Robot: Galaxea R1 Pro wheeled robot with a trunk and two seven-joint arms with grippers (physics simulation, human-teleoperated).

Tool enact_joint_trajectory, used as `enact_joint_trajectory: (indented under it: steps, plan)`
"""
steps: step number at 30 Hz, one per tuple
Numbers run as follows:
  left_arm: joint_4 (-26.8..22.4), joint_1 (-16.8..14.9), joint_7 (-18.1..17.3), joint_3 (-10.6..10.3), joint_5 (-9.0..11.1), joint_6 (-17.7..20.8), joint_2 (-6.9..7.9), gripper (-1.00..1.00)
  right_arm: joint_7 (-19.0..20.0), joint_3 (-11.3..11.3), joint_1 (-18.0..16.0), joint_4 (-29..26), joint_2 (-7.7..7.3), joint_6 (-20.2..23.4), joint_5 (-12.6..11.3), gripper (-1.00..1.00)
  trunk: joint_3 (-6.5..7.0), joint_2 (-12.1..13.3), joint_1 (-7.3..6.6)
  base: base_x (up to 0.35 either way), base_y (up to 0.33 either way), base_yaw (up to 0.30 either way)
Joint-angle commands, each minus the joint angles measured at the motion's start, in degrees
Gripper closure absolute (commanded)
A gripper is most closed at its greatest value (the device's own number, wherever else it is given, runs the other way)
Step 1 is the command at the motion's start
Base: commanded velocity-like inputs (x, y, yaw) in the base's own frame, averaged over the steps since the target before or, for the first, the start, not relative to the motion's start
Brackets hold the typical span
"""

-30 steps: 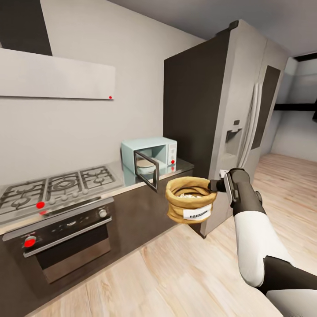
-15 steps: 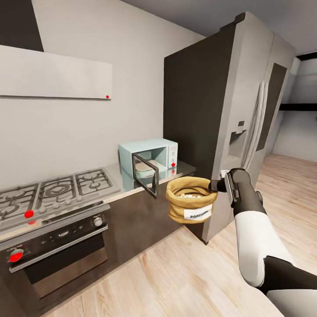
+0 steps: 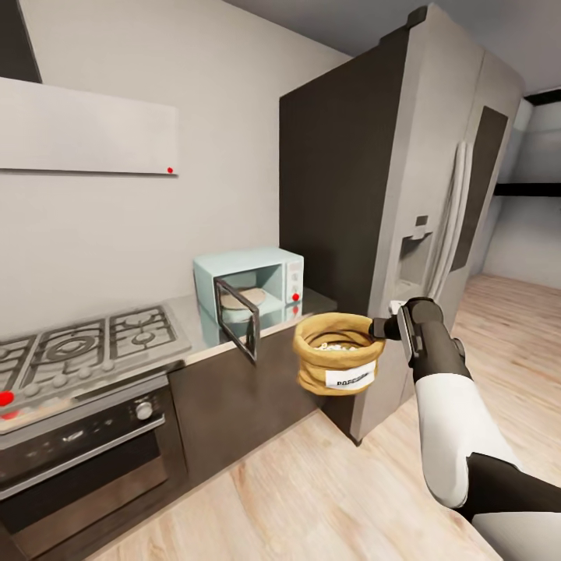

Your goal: In the kitchen, take the popcorn bag from the countertop, put it into the microwave, and heat it until the popcorn is cooked so the cooked popcorn ends up inside the bag.

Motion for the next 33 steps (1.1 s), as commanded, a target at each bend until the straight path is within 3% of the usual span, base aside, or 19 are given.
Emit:
enact_joint_trajectory:
  steps: [1,7,22,33]
  plan:
    - [-0.1,0.0,0.0,0.1,0.2,-0.1,0.0,-1.0,0.6,-0.2,0.0,-0.1,0.06,0.2,0.6,1.0,-0.07,0.0,0.03,0.243,-0.197,0.0]
    - [-0.1,0.0,0.0,0.1,0.3,0.0,0.0,-1.0,0.7,-0.2,0.0,-0.1,0.04,0.2,0.5,1.0,-0.07,0.0,0.03,0.244,-0.196,0.039]
    - [-0.1,0.0,0.0,0.1,0.3,-0.1,-0.06,-1.0,0.8,-0.2,-0.1,-0.1,0.05,0.2,0.5,1.0,-0.07,0.0,0.03,0.244,-0.196,0.247]
    - [-0.1,0.0,0.0,0.1,0.2,-0.1,-0.09,-1.0,0.9,-0.1,0.0,-0.4,0.06,0.2,0.2,1.0,-0.07,0.0,0.03,0.074,-0.058,0.022]
